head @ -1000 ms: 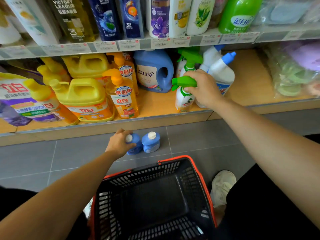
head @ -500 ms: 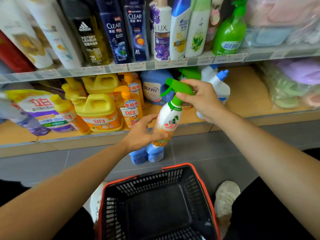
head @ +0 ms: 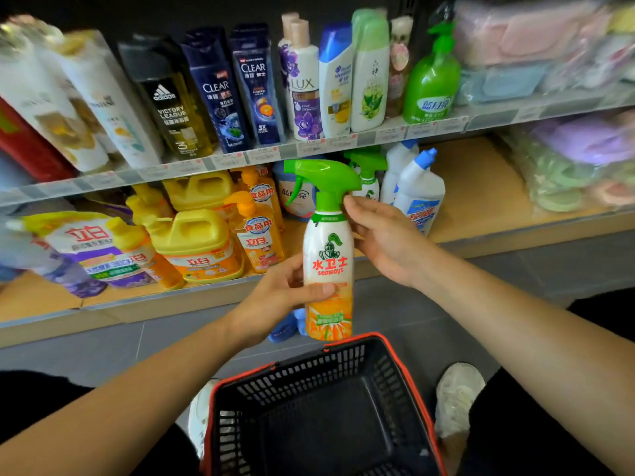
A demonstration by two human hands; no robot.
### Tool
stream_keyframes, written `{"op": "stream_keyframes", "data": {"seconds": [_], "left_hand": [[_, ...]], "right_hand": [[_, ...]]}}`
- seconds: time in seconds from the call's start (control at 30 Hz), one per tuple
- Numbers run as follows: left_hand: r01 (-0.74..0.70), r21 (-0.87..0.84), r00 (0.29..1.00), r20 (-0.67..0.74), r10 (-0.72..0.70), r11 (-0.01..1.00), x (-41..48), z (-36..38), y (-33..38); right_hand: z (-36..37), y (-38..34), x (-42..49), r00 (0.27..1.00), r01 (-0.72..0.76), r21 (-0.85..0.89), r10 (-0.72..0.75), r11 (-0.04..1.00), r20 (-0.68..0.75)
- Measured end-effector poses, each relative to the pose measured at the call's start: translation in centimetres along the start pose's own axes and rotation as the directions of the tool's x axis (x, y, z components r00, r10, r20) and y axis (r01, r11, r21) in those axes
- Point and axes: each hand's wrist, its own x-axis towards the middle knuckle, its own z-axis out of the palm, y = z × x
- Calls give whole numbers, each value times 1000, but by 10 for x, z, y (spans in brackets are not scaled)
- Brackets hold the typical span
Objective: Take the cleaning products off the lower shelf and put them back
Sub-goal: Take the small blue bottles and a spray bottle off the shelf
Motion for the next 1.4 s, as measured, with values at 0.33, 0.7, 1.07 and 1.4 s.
{"op": "stream_keyframes", "data": {"seconds": [0.33,0.7,1.07,1.4], "left_hand": [[48,-83,997,71,-42,995,7,9,-2],[22,563,930,-314,189,826,4,19,-9],[48,20,998,27,-49,999,3,8,4],[-33,72,994,-103,40,997,7,10,-5]], "right_hand": [[9,6,4,998,-31,77,35,997,-54],[17,25,6,923,54,-69,-76,996,-378],[11,1,0,995,-100,138,99,985,13],[16,9,0,975,-33,-77,15,997,-221]]}}
